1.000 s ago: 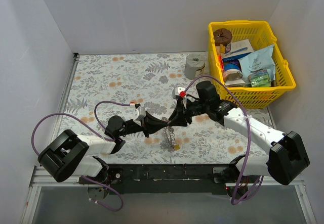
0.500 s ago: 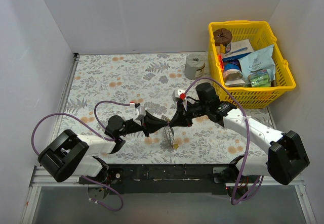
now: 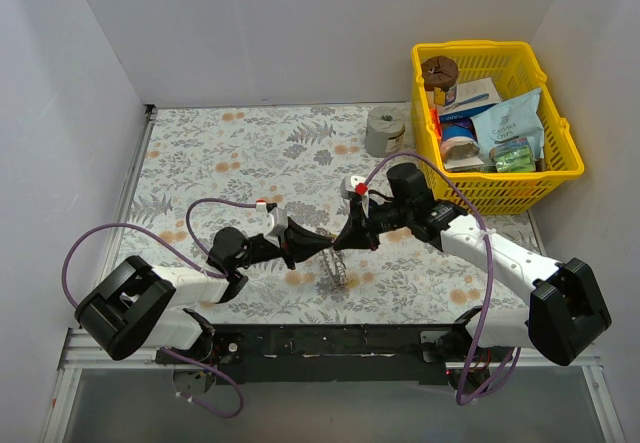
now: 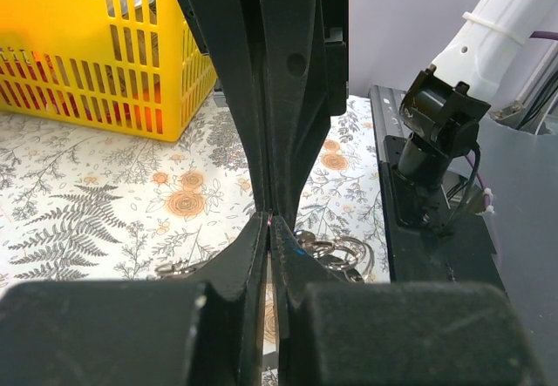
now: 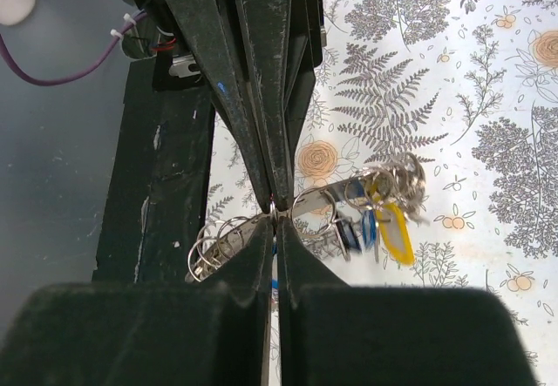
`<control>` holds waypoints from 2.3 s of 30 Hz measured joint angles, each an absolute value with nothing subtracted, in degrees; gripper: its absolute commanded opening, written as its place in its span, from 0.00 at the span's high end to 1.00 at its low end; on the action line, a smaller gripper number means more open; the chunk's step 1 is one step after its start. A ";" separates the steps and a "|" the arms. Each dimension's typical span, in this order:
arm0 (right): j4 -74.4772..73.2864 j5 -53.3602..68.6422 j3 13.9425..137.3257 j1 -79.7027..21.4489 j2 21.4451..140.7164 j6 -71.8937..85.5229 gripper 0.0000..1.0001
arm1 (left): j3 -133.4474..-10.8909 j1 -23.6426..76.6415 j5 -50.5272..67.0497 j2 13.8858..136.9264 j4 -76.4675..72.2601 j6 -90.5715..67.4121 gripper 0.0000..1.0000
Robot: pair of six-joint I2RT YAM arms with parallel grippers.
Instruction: Put the keys on the keyring
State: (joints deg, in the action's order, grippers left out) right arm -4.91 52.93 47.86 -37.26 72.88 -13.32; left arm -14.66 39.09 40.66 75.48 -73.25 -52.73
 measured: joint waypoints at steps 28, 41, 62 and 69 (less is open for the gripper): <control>-32.01 33.58 58.94 -37.69 80.71 -19.00 0.99 | -24.67 39.24 43.70 77.23 -43.72 -37.54 0.57; -32.69 34.50 58.94 -38.04 80.71 -19.99 0.99 | -27.86 39.24 46.04 85.27 -49.25 -40.07 0.68; -32.47 34.44 58.94 -37.98 80.75 -20.82 0.94 | -30.52 39.51 49.39 88.64 -49.80 -40.73 1.00; -30.85 34.59 58.94 -38.00 80.73 -19.62 0.63 | -28.60 39.48 48.69 88.40 -53.74 -42.96 1.00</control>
State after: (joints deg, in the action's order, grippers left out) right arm -30.85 34.59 58.94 -38.00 80.73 -19.62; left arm -28.60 39.48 48.69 88.40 -53.74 -42.96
